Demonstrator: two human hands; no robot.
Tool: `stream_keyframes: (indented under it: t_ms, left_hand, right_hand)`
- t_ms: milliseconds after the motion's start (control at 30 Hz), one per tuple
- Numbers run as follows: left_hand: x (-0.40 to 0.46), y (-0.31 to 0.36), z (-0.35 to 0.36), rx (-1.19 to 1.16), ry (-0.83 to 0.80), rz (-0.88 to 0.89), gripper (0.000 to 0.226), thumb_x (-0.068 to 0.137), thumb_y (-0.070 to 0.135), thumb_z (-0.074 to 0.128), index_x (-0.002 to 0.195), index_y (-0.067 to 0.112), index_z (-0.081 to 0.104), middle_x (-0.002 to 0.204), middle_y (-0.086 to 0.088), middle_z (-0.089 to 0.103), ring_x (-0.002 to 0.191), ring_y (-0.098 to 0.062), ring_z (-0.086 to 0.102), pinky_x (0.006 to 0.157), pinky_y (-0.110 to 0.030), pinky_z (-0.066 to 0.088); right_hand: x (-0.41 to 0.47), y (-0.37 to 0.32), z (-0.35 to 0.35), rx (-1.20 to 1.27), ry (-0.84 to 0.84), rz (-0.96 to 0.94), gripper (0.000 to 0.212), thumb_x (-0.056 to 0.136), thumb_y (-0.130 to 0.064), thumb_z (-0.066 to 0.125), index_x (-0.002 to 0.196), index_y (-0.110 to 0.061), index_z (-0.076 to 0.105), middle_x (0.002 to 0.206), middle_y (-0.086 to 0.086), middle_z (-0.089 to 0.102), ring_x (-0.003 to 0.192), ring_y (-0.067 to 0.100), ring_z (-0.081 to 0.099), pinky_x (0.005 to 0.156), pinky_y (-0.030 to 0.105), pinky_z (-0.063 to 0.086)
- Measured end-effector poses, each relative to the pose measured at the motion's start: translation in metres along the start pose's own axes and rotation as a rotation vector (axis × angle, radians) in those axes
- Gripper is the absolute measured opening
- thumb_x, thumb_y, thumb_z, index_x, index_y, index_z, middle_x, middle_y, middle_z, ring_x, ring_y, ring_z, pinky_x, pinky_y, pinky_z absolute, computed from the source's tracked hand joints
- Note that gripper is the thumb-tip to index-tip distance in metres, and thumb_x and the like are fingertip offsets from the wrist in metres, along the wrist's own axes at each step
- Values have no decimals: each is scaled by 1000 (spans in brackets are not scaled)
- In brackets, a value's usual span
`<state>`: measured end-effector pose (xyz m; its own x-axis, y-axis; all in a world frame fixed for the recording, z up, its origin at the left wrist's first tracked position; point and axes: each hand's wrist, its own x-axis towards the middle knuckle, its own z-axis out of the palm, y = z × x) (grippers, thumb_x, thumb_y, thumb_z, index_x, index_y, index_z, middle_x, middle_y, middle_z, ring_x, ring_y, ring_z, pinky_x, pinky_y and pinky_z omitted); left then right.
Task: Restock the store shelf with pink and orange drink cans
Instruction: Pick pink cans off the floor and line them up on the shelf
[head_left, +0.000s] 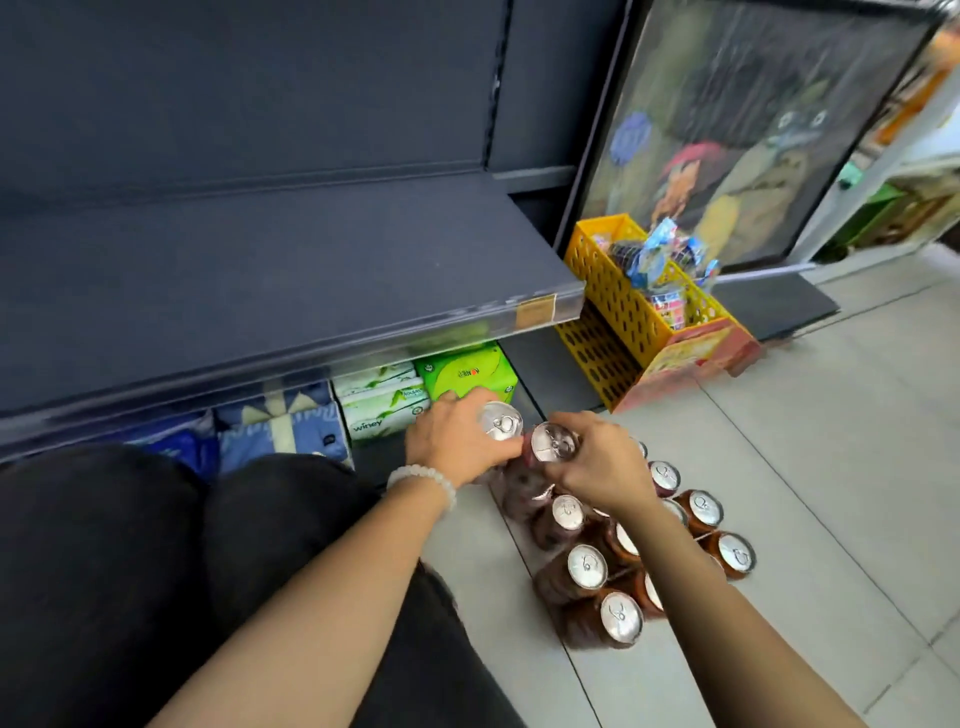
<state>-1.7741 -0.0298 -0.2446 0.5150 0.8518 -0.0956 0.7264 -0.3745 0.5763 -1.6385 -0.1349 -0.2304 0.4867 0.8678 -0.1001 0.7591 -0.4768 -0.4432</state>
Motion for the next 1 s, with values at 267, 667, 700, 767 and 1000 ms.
stream_keyframes:
  t_ms: [267, 667, 700, 767, 1000]
  left_hand:
    - [-35, -1, -117, -16, 219, 95, 45, 62, 58, 69, 96, 34, 51, 94, 7, 62, 84, -18, 57, 65, -28, 38]
    - [-109, -89, -297, -136, 506, -95, 42, 57, 61, 68, 89, 36, 54, 88, 11, 64, 88, -16, 59, 75, -34, 51]
    - [-114, -100, -310, -130, 523, -108, 44, 55, 62, 66, 89, 36, 54, 86, 11, 64, 87, -16, 60, 74, -34, 51]
    - [-122, -122, -332, -120, 542, -136, 44, 56, 61, 68, 89, 35, 56, 82, 12, 65, 83, -14, 61, 70, -32, 51]
    - [-131, -214, -399, 8, 600, -279, 44, 59, 57, 71, 97, 36, 61, 85, 14, 65, 82, -13, 59, 68, -28, 46]
  right_hand:
    - [-4, -89, -62, 49, 92, -200, 63, 67, -40, 78, 126, -27, 59, 122, -6, 66, 114, 16, 59, 94, 29, 47]
    - [-4, -295, -74, 231, 19, -529, 61, 69, -29, 80, 126, -22, 58, 120, -2, 66, 108, 15, 62, 98, 30, 46]
    - [-5, -314, -71, 221, -1, -557, 60, 70, -27, 79, 126, -21, 58, 120, -2, 65, 108, 15, 61, 96, 27, 46]
    - [-5, -347, -64, 206, -36, -603, 59, 72, -25, 77, 127, -22, 57, 120, -1, 65, 107, 16, 61, 94, 26, 46]
    - [18, -459, -6, 127, -177, -700, 61, 72, -29, 75, 129, -24, 54, 125, -1, 63, 113, 18, 59, 98, 36, 48]
